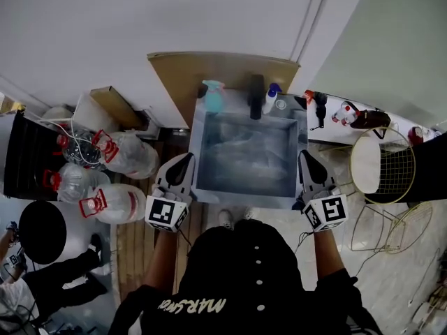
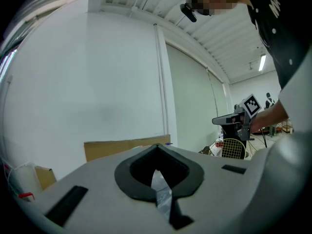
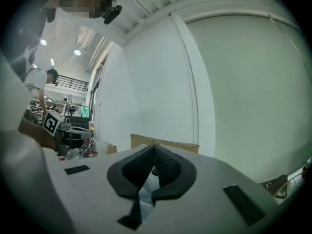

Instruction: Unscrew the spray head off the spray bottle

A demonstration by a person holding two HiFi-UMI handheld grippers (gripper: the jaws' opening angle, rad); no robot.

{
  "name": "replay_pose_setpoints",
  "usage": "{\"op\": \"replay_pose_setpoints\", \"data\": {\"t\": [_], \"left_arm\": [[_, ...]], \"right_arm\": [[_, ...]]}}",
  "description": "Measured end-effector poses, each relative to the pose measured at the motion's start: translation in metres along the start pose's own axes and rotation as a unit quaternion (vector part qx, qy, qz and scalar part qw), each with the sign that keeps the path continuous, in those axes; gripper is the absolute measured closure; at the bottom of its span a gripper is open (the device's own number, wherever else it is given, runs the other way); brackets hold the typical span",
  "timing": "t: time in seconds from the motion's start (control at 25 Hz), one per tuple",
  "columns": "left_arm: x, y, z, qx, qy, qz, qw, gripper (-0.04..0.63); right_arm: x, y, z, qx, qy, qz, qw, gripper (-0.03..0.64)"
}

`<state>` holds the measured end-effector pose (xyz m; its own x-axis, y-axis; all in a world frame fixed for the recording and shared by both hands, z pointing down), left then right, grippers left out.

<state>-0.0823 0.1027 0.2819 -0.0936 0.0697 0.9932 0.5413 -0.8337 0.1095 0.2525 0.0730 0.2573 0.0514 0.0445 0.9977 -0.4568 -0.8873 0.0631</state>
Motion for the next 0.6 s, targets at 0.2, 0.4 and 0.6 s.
{"op": "replay_pose_setpoints", "data": {"t": [0.2,0.4,0.6], "left_arm": [[-0.008,0.034,-0.005,-0.006,-0.013,0.012,0.9998,0.571],[-0.005,0.056,-0.008,0.005,0.015,-0.026,0.9995,0.571],[0.011,0.078,-0.027,0.024,0.014,-0.054,0.9982,0.571]], "right_arm": [[0.000,0.034,0.030,-0.044,-0.001,-0.003,0.999,0.603],[0.004,0.070,0.043,-0.082,-0.005,-0.022,0.996,0.603],[0.008,0.109,0.035,-0.129,-0.023,-0.034,0.991,0.603]]}}
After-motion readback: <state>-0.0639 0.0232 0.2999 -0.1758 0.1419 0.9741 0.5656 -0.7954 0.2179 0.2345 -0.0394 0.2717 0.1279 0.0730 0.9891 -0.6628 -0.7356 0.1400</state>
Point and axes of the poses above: the fingertips, and each gripper's own axes: y forward along the fingers, z to its right, x out of its underside, the point moved 6 cm from there along -y, backward along the fingers, and after that the axes turned 6 degrees about x, right-handed, at the moved point
